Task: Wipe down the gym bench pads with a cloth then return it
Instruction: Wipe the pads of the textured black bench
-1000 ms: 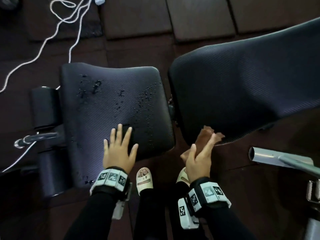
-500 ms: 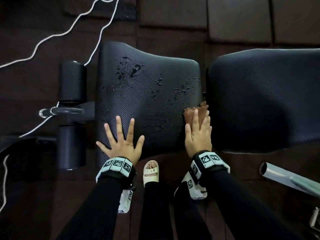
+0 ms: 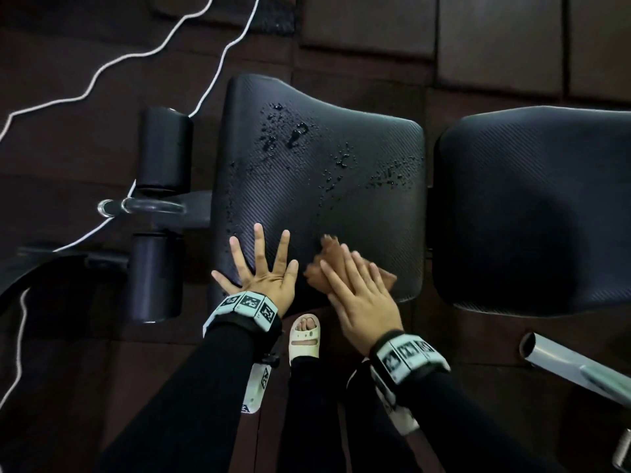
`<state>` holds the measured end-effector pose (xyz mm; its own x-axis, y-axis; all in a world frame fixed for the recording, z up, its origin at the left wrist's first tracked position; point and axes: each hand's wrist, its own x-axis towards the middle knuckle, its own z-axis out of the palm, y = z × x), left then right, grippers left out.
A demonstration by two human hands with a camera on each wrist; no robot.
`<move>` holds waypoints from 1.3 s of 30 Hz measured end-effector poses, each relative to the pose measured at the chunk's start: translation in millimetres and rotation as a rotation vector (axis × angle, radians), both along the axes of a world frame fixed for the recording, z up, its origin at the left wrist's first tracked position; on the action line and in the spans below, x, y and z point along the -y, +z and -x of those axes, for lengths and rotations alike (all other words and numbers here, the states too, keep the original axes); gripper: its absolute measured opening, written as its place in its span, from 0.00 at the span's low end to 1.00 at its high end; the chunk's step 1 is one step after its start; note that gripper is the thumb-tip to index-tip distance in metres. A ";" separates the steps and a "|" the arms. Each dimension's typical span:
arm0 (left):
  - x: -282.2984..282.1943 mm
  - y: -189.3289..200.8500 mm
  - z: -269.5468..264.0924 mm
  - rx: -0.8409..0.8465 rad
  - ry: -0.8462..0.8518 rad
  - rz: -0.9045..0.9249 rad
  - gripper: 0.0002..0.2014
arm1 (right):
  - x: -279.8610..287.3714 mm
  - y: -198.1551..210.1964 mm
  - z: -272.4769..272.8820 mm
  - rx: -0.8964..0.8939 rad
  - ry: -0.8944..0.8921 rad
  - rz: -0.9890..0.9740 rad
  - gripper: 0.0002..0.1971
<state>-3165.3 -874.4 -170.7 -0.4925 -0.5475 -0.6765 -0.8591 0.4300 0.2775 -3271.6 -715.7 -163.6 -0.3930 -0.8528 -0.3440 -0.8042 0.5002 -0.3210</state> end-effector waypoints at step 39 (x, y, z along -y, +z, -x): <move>4.1 13.8 7.8 0.083 -0.020 -0.100 0.28 | 57.2 3.7 58.3 0.065 -0.215 -0.091 0.29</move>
<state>-3173.1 -878.5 -156.9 -0.4429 -0.4656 -0.7662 -0.8723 0.4211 0.2484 -3329.9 -772.9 -159.8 -0.5368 -0.7159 -0.4465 -0.6550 0.6872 -0.3144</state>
